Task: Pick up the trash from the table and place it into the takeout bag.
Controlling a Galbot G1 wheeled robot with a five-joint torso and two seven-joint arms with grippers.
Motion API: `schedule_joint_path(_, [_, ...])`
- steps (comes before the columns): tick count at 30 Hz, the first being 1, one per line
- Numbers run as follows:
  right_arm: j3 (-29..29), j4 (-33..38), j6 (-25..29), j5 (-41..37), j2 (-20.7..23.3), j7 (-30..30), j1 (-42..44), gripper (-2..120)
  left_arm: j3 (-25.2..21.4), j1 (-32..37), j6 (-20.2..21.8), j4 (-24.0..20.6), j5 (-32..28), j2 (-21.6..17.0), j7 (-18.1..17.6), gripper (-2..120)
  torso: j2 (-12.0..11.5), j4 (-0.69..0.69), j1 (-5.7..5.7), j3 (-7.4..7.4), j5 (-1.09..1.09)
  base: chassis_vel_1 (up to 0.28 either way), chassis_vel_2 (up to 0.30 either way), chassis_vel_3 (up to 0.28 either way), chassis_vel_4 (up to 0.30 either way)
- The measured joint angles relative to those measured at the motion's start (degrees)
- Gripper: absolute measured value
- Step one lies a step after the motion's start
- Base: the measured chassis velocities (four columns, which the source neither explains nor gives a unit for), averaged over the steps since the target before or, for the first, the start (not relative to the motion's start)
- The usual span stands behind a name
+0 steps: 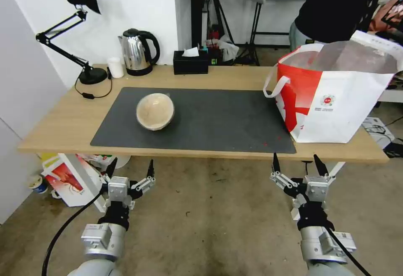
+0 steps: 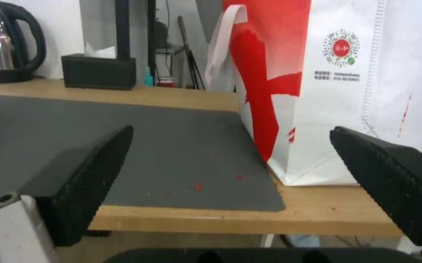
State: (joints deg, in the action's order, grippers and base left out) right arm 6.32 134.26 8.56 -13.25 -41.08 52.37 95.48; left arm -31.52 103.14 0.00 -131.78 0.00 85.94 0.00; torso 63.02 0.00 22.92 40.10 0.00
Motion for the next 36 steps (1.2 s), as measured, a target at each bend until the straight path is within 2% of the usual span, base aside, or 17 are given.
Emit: schedule_joint_path(36, [0.2,-1.9,-1.5,0.2,0.7,0.3,0.1,100,0.0,0.0,0.0,0.0,0.0,0.0,0.0,100,0.0,0.00,0.00,0.00,0.00,0.000,0.000,0.000,0.000])
